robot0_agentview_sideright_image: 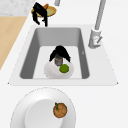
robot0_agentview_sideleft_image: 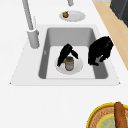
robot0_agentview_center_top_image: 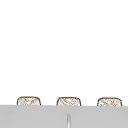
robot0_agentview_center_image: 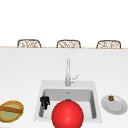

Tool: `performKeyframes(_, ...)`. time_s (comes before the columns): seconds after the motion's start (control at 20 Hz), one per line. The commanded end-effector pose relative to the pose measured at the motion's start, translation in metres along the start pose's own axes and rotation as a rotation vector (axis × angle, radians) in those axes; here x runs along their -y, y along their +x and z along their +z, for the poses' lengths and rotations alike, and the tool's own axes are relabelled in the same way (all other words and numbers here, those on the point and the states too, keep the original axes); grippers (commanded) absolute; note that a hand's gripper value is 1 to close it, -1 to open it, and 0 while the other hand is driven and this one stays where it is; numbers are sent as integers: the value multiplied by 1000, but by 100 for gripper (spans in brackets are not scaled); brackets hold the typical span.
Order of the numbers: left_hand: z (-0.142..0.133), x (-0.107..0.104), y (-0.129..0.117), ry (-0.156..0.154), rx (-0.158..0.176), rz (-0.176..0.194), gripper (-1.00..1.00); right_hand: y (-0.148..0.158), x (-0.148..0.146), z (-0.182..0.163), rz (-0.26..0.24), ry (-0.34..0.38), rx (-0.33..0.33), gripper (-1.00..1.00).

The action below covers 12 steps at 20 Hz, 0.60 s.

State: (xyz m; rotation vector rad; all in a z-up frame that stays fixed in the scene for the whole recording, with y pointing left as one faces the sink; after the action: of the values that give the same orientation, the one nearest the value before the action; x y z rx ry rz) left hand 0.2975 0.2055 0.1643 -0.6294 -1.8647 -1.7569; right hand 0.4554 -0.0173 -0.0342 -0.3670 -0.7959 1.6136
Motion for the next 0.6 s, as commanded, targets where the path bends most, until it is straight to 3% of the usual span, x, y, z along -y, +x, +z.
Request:
performKeyframes(0.0,0,0,0,0,0,0,0,-3,0,-15,40,12,-12,-100)
performKeyframes(0.2,0,0,0,0,0,0,0,-6,-10,-24,32,31,-4,-100)
performKeyframes(0.55,0,0,0,0,0,0,0,3,-4,-33,-39,172,1,-100)
